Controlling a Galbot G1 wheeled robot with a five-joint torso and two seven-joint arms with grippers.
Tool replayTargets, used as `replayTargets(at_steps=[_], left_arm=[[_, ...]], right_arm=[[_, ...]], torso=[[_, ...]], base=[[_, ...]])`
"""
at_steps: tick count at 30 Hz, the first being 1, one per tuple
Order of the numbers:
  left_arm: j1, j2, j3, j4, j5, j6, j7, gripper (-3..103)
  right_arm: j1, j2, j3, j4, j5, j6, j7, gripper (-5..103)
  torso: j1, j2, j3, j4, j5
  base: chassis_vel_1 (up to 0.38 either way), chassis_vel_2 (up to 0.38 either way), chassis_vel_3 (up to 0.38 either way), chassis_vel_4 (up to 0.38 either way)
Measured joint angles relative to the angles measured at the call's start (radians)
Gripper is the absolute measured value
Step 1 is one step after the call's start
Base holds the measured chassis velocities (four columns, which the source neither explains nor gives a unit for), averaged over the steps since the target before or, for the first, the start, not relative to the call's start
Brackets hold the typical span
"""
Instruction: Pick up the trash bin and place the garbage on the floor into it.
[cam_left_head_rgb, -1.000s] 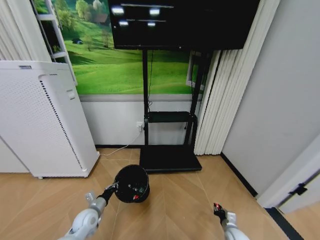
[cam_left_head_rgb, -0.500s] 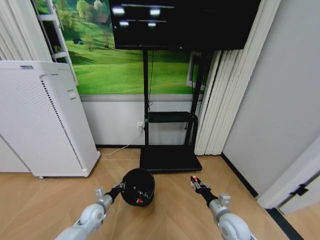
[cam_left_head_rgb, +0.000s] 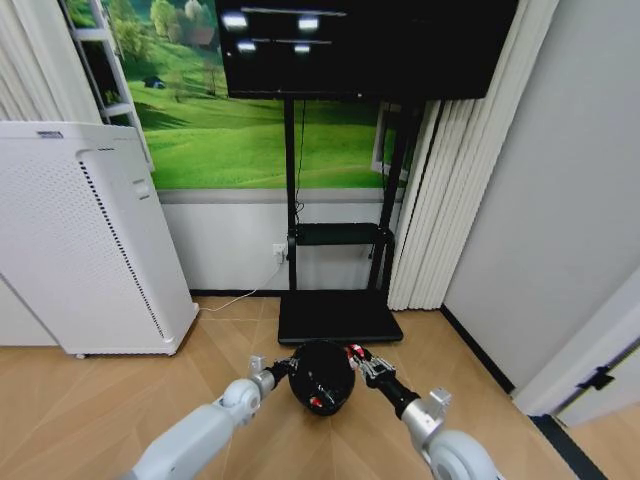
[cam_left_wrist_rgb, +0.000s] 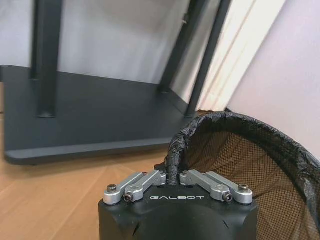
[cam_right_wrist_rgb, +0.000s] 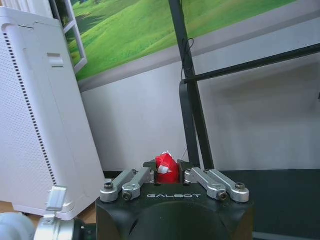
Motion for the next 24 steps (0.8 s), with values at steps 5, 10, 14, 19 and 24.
replayTargets(at_steps=[5,10,14,19,24], left_arm=[[-0.014,-0.007,0.021,-0.029,0.001,-0.002,0.026,6],[-0.004,0.019,0.013,-0.102,-0.02,-0.002,0.039,6],[0.014,0.041,-0.008,-0.152,-0.038,0.002,0.039,6],[0.054,0.067,-0.044,-0.189,-0.04,0.005,0.03,6],[0.097,0.072,-0.095,-0.211,-0.04,0.008,0.019,6]], right_arm=[[-0.004,0.004,-0.019,-0.011,-0.024,0.008,-0.023,21],[-0.004,0.008,-0.029,-0.038,-0.045,0.018,-0.051,21],[0.001,0.016,-0.04,-0.071,-0.061,0.034,-0.063,21],[0.012,0.027,-0.053,-0.097,-0.078,0.053,-0.07,27],[0.005,0.025,-0.051,-0.086,-0.079,0.056,-0.068,43]], torso=[[0.0,0.0,0.0,0.0001,0.0],[0.0,0.0,0.0,-0.0001,-0.0002],[0.0,0.0,0.0,0.0,-0.0001],[0.0,0.0,0.0,0.0002,-0.0001],[0.0,0.0,0.0,0.0001,-0.0002]], base=[[0.0,0.0,0.0,0.0],[0.0,0.0,0.0,0.0],[0.0,0.0,0.0,0.0],[0.0,0.0,0.0,0.0],[0.0,0.0,0.0,0.0]])
